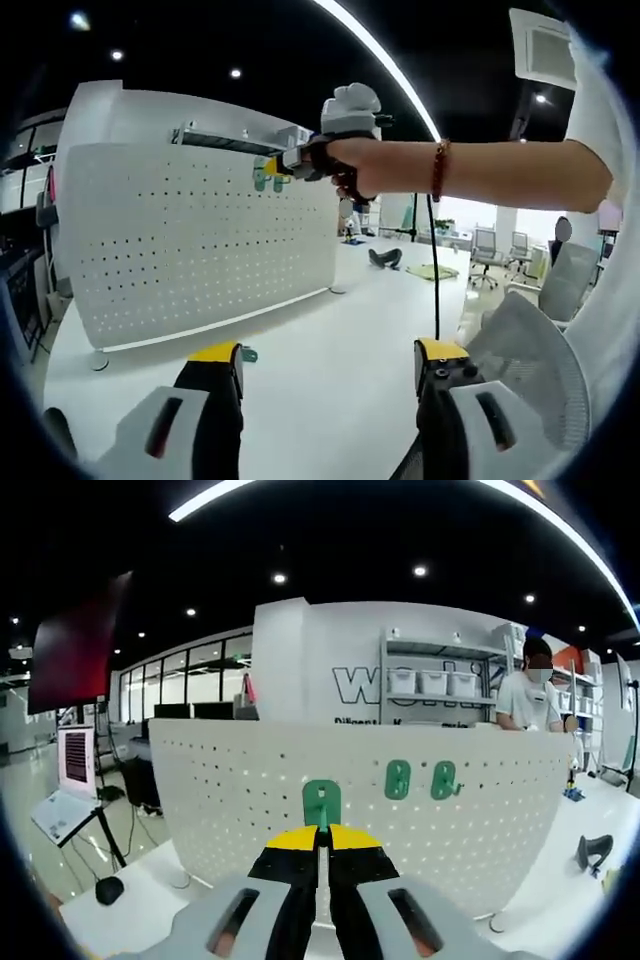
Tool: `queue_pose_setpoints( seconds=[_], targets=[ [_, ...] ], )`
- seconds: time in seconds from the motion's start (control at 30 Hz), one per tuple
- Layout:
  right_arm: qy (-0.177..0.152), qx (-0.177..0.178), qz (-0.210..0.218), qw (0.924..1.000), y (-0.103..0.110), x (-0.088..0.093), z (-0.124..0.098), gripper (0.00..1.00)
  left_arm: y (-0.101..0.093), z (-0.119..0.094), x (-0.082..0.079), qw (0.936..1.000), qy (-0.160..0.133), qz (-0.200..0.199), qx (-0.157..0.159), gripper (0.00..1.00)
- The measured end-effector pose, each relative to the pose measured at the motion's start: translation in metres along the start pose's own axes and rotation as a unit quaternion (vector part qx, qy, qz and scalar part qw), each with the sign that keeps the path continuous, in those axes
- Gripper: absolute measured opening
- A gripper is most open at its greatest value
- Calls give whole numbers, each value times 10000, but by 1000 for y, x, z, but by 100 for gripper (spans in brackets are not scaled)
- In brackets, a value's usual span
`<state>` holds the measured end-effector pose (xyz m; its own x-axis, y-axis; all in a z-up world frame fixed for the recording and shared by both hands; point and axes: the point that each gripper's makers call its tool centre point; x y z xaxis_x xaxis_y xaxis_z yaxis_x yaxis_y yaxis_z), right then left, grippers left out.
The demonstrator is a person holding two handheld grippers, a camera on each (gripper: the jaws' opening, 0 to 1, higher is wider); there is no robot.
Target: Insert the hook assembly into the mounting plate slot until the hook locks in place.
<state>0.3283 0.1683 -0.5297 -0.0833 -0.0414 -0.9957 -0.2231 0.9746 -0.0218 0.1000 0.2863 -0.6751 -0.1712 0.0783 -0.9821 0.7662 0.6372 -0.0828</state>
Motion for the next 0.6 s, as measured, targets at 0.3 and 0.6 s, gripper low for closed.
queue_pose_setpoints(
  seconds=[0.3,0.6],
  targets=[
    [-27,146,24,9999,-7,-4,12,1,8,1,2,10000,24,-12,-38,72],
    [-22,271,208,9994,-15,-6,23,1,12,2,6,9999,71,-34,-65,73]
  ],
)
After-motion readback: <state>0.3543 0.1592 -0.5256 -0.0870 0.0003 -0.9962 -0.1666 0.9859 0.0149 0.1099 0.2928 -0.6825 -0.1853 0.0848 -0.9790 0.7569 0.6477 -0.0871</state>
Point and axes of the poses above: the point that each gripper's makers call its tool centre point, and the gripper's own axes: z roughly forward along the fingers, y roughly to its left, x roughly out of its underside, and after that the axes turned 1 degree about -x, right-handed
